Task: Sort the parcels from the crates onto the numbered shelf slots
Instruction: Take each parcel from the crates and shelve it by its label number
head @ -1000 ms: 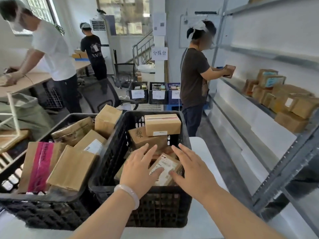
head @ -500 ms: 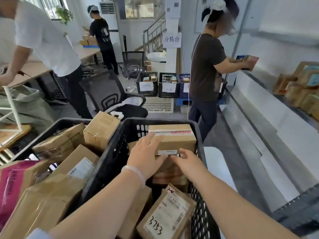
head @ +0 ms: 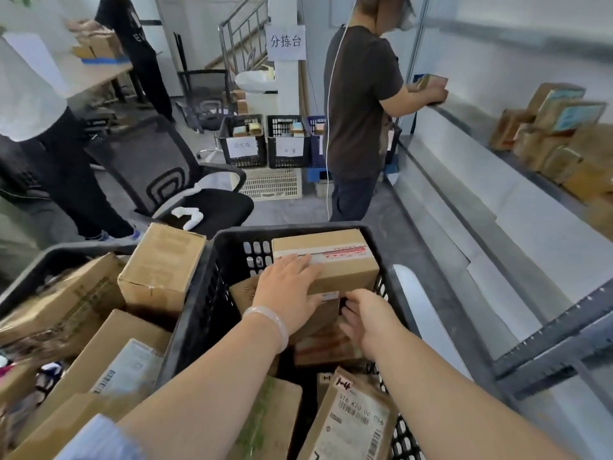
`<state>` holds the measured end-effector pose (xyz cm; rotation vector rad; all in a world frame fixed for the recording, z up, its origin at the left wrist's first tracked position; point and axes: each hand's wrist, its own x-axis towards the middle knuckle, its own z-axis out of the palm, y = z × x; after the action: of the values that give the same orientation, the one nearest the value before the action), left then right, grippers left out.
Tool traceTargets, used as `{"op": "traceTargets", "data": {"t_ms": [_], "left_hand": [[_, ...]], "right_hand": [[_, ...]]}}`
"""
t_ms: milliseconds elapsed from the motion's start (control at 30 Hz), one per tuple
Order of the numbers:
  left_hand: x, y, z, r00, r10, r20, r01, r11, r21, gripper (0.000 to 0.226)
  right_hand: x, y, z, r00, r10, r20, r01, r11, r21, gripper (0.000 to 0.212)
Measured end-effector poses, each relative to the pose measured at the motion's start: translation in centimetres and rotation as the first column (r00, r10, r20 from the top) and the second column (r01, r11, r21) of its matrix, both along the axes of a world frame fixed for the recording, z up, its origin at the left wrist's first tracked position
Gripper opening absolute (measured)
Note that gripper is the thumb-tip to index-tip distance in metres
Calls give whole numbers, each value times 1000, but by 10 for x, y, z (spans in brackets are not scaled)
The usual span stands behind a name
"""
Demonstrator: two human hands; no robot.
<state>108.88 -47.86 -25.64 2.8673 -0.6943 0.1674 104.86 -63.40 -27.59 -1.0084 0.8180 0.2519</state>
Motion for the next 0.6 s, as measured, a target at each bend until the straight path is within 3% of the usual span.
{"op": "traceTargets", "data": {"t_ms": [167,267,333,400,500,600], "left_hand": [[-2,4,-2,1000,-15,4,15,1000,7,63],[-7,10,3,1000,8,15,-7,999,-51,69],[-13,14,8,999,27,38,-22,994,-104,79],[-21,15,16,997,60,47,-52,986,-159,95],[-33,17,26,987,163,-1,-158,959,-234,115],[-39,25,35,959,249,-137,-283,882,-377,112]], "right_hand": [[0,8,-1,989,-132,66,123,985,120,7],[-8,10,8,981,-161,112,151,984,92,12],[-13,11,19,964,-147,223,140,989,47,26],[-19,13,30,934,-105,340,119,993,-23,41],[-28,26,51,884,10,468,42,994,-101,47],[-37,38,70,831,209,516,-78,962,-263,47]]}}
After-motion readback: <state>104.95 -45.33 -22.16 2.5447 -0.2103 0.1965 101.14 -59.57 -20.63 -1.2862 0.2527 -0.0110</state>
